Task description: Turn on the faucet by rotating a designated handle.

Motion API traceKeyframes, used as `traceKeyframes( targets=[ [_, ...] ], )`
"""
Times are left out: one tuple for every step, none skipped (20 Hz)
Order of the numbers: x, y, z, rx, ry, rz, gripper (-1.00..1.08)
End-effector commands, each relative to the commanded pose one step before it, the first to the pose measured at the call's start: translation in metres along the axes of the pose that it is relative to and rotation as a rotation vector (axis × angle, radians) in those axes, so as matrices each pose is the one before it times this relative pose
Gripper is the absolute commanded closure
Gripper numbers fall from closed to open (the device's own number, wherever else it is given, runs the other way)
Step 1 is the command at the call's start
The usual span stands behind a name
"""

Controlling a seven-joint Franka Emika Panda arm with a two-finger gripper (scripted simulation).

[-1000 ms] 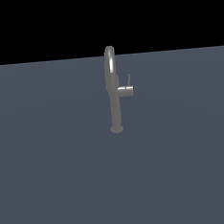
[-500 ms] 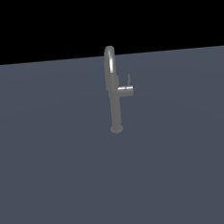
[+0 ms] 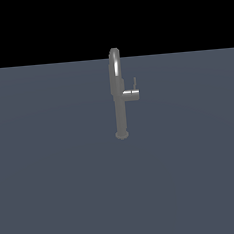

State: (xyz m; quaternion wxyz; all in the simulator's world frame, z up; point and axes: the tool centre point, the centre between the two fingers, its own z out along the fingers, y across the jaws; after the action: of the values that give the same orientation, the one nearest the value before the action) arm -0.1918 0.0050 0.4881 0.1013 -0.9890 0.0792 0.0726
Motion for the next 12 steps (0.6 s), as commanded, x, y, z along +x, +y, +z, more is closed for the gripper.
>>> traceKeyframes(
  targets=[
    [0.01457,-0.00084,0.00082,0.03592,-0.03518,0.03975,1.08],
    [0.00585,-0.00040,0.00025,0.01466,-0.01422,0.01595,1.08],
    [0.00589,-0.00040,0.00025,0.01478,-0.01432,0.01605,1.08],
    [0.00593,-0.00040,0.00024,0.01490,-0.01442,0.01616,1.08],
    [0.00597,-0.00041,0.00024,0.01501,-0.01452,0.01626,1.08],
    [0.00601,-0.00041,0.00024,0.01513,-0.01461,0.01636,1.08],
    [0.00605,-0.00041,0.00024,0.01525,-0.01472,0.01646,1.08],
    [0.00610,-0.00041,0.00023,0.01537,-0.01482,0.01656,1.08],
    [0.00613,-0.00041,0.00023,0.01549,-0.01491,0.01665,1.08],
    [0.00617,-0.00041,0.00023,0.01561,-0.01502,0.01675,1.08],
    [0.00621,-0.00042,0.00022,0.01573,-0.01512,0.01685,1.08],
    [0.00625,-0.00042,0.00022,0.01585,-0.01522,0.01695,1.08]
  ],
)
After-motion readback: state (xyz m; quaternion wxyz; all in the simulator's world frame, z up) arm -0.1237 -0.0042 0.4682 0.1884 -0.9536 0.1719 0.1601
